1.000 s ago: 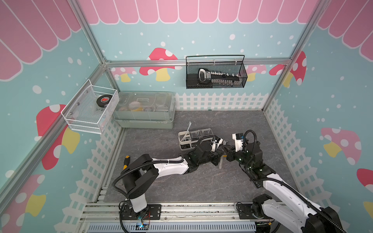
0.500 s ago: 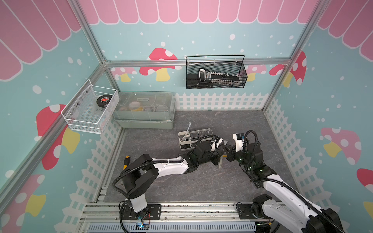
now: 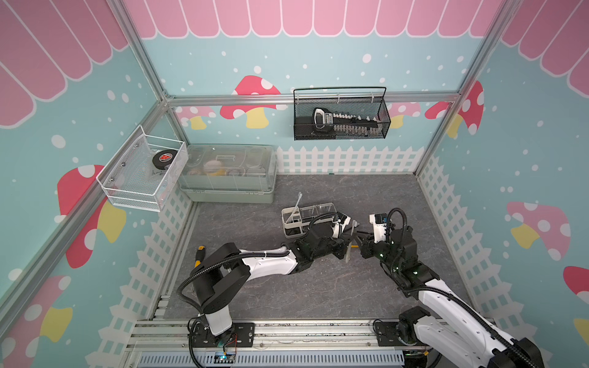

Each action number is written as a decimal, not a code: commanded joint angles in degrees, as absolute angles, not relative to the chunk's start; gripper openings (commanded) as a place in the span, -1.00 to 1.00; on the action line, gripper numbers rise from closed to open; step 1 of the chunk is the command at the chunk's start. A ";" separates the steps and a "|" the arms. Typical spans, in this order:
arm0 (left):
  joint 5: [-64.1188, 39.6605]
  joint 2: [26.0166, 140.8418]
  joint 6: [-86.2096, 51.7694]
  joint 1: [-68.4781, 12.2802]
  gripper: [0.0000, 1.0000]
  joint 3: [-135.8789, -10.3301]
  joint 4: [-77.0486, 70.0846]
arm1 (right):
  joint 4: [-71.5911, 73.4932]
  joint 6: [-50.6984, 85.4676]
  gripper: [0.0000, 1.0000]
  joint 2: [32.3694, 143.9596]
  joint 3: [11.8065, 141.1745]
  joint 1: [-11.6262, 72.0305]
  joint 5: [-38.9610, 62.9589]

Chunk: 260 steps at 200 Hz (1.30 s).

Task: Place the toothbrush into the toothbrush holder
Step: Pick up the toothbrush from the center of the board, then place the toothbrush in the toothbrush holder.

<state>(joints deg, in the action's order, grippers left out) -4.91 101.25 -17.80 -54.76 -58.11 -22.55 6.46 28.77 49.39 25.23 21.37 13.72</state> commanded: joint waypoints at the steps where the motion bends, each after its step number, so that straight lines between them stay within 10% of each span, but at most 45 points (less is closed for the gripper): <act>1: -4.00 100.04 -17.58 -54.32 -1.00 -58.07 -23.21 | 4.32 27.27 -0.57 48.15 25.04 21.36 12.40; 56: -2.83 99.63 -16.95 -54.23 -1.00 -57.74 -22.97 | 3.21 26.72 -0.03 46.30 24.94 21.38 11.60; 260: 0.82 91.87 -12.60 -50.40 -1.00 -54.72 -19.36 | -2.72 25.14 0.01 43.71 25.76 21.23 5.67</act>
<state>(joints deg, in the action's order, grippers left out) -1.19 95.50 -14.50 -52.25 -55.83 -20.86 -1.48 26.11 44.47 25.19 21.37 7.01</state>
